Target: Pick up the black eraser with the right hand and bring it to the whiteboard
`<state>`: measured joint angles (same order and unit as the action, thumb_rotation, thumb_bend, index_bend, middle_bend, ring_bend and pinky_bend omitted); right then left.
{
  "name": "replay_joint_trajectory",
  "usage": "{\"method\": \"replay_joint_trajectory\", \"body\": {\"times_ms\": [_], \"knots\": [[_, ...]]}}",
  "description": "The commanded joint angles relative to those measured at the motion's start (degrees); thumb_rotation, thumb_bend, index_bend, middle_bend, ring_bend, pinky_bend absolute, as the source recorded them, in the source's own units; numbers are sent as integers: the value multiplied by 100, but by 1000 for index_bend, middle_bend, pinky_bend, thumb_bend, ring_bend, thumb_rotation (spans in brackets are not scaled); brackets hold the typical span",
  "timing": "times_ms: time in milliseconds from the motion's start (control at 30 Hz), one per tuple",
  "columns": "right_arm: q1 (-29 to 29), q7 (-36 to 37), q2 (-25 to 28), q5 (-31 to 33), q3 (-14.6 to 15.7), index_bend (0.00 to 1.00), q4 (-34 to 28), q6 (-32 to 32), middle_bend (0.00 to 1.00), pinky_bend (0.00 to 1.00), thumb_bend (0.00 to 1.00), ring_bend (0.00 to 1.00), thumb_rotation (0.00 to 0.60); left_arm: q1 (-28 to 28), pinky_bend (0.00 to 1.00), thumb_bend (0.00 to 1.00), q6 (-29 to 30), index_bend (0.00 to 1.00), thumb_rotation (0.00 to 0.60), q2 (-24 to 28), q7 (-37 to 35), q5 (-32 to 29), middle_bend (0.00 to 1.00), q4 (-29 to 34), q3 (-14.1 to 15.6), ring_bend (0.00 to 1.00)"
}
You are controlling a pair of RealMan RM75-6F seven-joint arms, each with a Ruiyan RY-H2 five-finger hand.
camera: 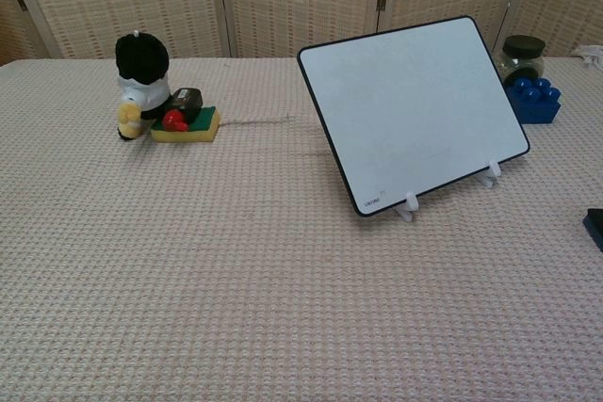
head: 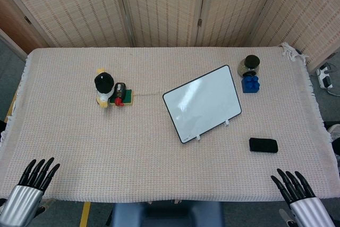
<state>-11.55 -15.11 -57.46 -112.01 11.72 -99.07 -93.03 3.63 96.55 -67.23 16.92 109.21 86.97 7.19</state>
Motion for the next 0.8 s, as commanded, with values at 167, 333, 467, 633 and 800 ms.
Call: {"method": "replay_joint_trajectory", "body": {"times_ms": [167,333,467,633,800], "knots": [[87,177,79,432,-123,0,-88,170,0,0,322,0,600,-90,0,121,-211,0,600,-43,89,-28,0,23,-12,0],[562,654,141,1306,-595,1,-76,757,0,0,323,0,600,-178,0,121,-287,0,600,-29,28,-48,0,65,-55,0],[1071,869,197,2080,-1008,93,26,1477,0,0,323,0,600,-240,0,122,-349,0,600,-10,-49,-102,0,67,-87,0],[1550,344,195,2799,-1340,153,-67,2166,0,0,323,0,600,-298,0,121,-431,0,600,14,-167,-234,0,84,-134,0],[1962,-489,-43,3699,-1509,153,-64,2844,0,0,323,0,600,-416,0,121,-708,0,600,50,-290,-521,0,99,-206,0]]}}
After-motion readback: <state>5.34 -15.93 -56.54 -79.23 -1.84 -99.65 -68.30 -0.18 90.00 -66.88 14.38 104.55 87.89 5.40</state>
